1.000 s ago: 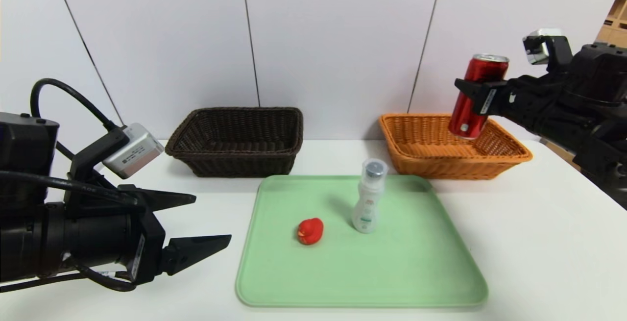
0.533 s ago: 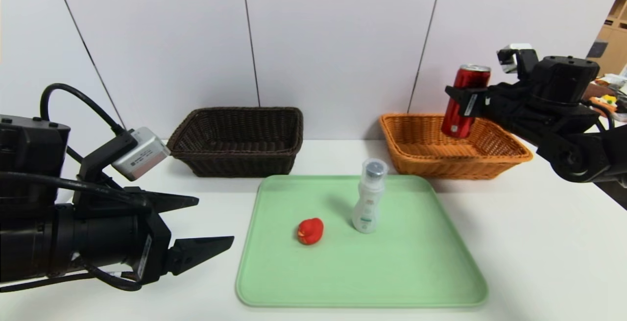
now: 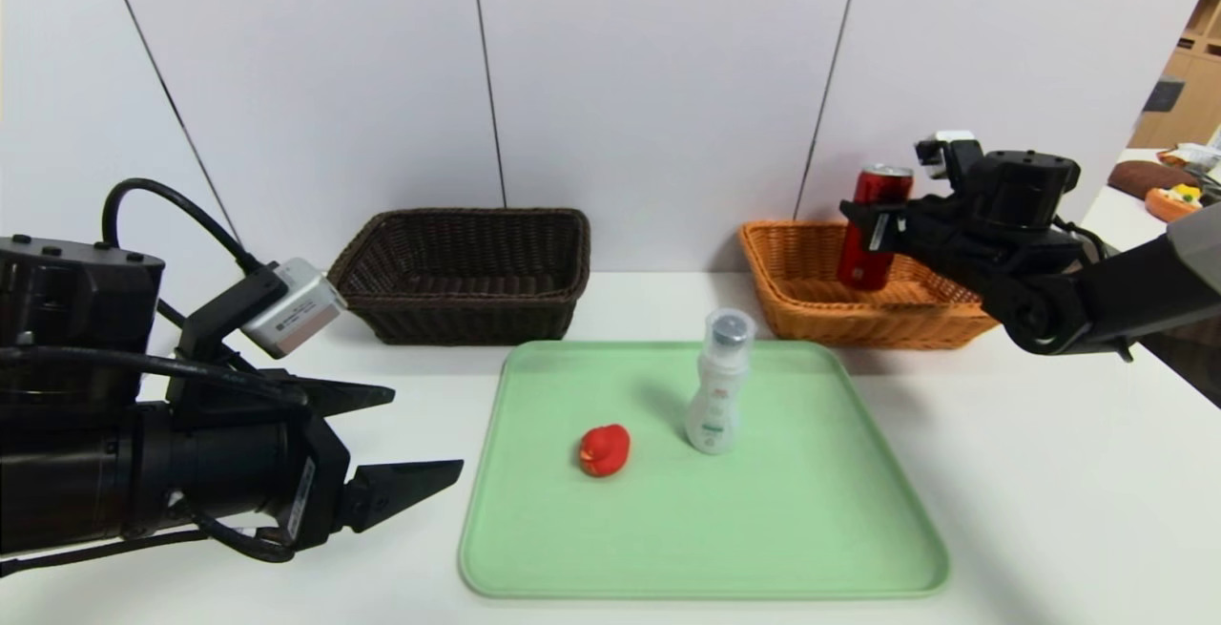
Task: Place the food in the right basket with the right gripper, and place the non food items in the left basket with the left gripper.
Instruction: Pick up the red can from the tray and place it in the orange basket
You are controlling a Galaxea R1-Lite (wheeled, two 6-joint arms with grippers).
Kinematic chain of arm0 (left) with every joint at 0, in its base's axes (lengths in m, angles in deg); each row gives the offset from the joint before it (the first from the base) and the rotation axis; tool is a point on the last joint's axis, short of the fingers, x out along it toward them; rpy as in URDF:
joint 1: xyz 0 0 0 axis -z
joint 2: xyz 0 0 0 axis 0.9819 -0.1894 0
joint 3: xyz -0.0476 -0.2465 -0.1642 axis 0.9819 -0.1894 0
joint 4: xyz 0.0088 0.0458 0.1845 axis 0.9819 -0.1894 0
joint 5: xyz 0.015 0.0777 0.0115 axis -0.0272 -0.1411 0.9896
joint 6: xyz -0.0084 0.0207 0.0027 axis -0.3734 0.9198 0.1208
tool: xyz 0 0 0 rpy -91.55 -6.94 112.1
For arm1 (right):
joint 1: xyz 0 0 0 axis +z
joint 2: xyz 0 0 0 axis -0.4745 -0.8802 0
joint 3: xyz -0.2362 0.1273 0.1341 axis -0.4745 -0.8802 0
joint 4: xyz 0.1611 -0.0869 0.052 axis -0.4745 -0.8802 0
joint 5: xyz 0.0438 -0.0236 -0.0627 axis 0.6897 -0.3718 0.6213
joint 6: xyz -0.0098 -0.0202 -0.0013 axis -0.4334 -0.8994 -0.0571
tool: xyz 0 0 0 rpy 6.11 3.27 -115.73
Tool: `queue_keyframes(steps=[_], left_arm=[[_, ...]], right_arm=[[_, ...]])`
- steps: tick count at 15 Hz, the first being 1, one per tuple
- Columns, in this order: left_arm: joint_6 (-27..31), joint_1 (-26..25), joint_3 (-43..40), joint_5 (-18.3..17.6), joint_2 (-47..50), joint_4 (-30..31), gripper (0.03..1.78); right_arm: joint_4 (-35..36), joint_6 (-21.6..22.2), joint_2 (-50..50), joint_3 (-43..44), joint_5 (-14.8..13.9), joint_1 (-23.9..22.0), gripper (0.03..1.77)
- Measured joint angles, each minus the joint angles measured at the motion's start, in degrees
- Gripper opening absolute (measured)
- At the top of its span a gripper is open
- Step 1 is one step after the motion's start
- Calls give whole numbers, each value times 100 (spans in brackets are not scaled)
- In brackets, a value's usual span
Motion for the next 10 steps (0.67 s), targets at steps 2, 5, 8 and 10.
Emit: queue_keyframes(steps=[2, 5, 8, 10], left_arm=[[-84, -7, -39, -2, -37, 48, 169], [-107, -11, -41, 2, -57, 57, 169], [-105, -9, -35, 2, -63, 67, 169], [-101, -9, -30, 2, -63, 89, 169]], right_arm=[[0, 7, -102, 11, 0, 0, 94], [0, 13, -174, -18, 5, 2, 94], [2, 7, -180, -101, 0, 2, 94], [5, 2, -174, -134, 0, 2, 94]])
